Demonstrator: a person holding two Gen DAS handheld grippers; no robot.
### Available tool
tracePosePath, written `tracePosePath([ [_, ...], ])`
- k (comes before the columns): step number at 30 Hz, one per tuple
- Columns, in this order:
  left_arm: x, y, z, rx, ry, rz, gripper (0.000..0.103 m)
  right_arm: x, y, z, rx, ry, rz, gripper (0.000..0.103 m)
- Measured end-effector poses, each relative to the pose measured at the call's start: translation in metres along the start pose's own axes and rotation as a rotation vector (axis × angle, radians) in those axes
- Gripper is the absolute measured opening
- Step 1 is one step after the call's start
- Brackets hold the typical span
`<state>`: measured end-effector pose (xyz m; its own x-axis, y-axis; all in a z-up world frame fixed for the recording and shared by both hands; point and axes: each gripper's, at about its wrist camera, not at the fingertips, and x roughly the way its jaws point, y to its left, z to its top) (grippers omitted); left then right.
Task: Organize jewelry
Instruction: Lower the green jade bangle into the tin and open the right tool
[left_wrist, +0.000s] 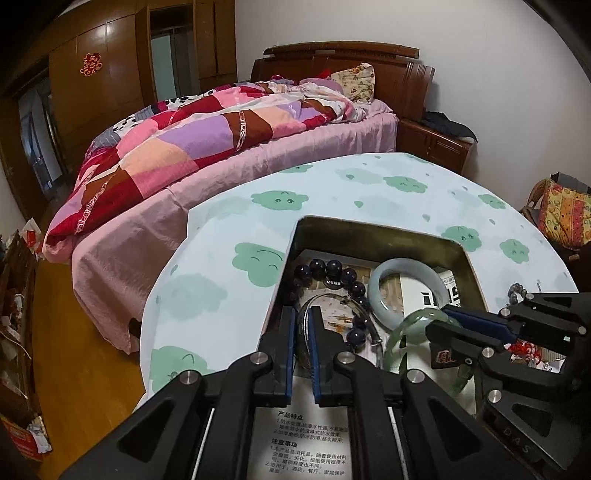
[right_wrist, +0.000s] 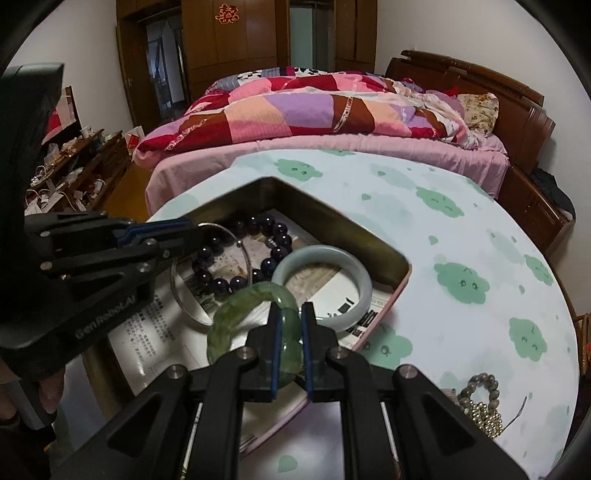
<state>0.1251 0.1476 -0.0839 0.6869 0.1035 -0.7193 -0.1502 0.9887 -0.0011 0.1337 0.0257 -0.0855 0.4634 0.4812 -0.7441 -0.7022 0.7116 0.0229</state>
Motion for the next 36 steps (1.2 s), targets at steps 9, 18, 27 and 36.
tracePosePath([
  [9,-0.018,-0.002,0.002,-0.021,-0.052,0.002,0.03,-0.009,-0.003,0.002,0.037,-0.04,0.031,0.045],
  [18,-0.042,-0.009,-0.004,-0.049,-0.124,0.012,0.058,-0.026,-0.011,0.001,0.082,-0.088,0.02,0.06],
  [27,-0.044,-0.022,-0.009,-0.043,-0.116,0.004,0.058,-0.034,-0.017,-0.004,0.105,-0.107,0.016,0.064],
  [36,-0.042,-0.025,-0.013,-0.049,-0.1,0.004,0.058,-0.033,-0.02,-0.01,0.112,-0.104,0.018,0.064],
])
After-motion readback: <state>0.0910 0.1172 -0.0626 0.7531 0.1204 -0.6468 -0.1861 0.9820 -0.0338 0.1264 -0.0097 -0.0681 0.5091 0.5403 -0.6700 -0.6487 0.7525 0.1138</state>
